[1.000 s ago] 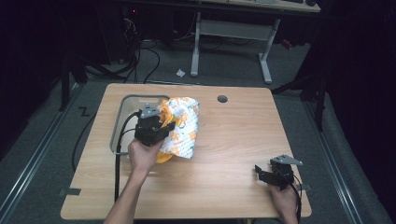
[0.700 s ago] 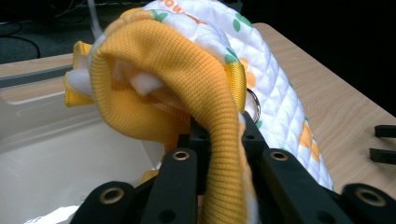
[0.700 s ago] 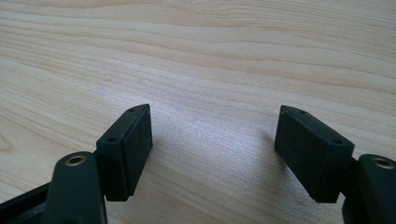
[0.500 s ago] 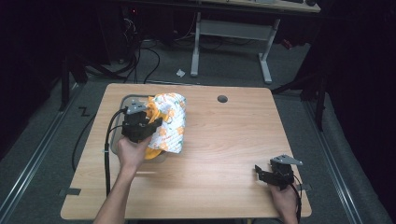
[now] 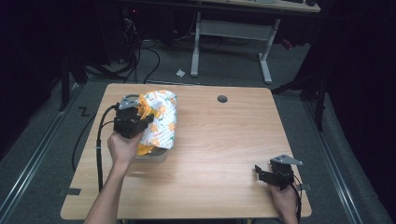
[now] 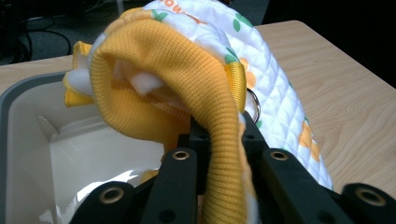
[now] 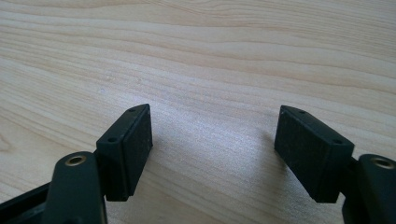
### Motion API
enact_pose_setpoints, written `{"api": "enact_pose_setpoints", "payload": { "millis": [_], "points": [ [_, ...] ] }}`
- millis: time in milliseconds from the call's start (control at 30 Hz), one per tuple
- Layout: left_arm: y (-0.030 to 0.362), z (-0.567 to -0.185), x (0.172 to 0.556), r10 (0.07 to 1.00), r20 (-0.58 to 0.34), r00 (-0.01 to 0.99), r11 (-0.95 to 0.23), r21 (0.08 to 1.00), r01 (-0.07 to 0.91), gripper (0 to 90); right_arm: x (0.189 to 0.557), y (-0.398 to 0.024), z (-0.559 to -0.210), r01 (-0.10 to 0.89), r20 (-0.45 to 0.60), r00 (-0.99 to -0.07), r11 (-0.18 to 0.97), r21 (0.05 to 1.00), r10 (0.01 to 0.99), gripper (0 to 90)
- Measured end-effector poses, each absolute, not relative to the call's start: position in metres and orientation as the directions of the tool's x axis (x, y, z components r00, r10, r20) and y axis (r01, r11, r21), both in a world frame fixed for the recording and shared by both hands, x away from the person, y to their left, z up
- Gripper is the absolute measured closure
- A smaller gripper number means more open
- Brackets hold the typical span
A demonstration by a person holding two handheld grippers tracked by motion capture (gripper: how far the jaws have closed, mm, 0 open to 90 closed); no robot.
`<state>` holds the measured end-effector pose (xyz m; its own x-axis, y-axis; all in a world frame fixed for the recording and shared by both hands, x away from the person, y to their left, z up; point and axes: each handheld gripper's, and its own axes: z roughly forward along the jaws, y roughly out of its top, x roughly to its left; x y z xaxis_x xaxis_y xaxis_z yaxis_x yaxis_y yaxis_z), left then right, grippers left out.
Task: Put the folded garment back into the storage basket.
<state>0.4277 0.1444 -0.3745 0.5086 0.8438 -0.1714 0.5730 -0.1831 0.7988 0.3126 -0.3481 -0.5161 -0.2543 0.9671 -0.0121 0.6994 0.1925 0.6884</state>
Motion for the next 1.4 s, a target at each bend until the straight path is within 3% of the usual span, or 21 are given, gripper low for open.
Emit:
{"api": "enact_pose_setpoints", "payload": {
  "millis": [800,1400],
  "points": [
    [0.166,-0.401,0.454,0.868,-0.172,0.466,-0.184,0.76,0.624,80.9,0.313,-0.348,-0.516,0.7,-0.012,-0.254,0.192,0.688,0.967,28.1],
    [0.161,-0.429,0.475,0.882,-0.171,0.439,-0.211,0.69,0.693,80.6,0.312,-0.348,-0.516,0.699,-0.013,-0.256,0.194,0.688,0.967,28.0]
  ]
}}
